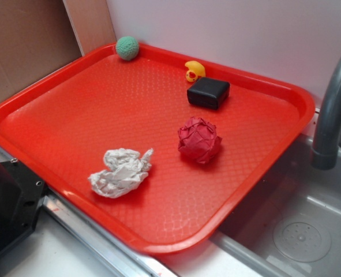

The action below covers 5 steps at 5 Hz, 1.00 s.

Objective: Grab the red paper.

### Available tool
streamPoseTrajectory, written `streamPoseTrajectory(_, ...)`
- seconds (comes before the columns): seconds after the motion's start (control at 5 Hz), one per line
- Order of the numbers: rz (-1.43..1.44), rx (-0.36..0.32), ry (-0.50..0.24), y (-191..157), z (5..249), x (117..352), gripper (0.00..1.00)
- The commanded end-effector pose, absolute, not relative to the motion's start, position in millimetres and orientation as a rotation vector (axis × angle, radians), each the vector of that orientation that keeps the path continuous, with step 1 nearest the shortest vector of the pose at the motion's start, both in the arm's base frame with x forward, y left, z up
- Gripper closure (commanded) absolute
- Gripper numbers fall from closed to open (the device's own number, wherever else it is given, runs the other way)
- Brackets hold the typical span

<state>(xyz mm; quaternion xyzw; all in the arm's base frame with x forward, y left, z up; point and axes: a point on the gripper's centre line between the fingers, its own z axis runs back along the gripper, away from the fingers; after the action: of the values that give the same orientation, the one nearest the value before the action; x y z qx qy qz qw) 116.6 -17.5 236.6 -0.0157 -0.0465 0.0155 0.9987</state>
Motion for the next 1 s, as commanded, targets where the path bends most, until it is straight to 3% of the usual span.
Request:
streamPoseTrajectory(0.0, 0.031, -0.031, -0.093, -17, 237, 117, 0.0)
streamPoseTrajectory(0.2, -0.108, 0.02, -0.064, -51, 187, 167, 0.0)
streamPoseTrajectory(0.4, -0.228, 0.002, -0.091, -88, 138, 213, 0.0)
streamPoseTrajectory(0.6, -0.314, -0.041, -0.122, -113, 96, 241, 0.0)
streamPoseTrajectory(0.8, -0.387, -0.127, -0.136, -132, 71, 247, 0.0)
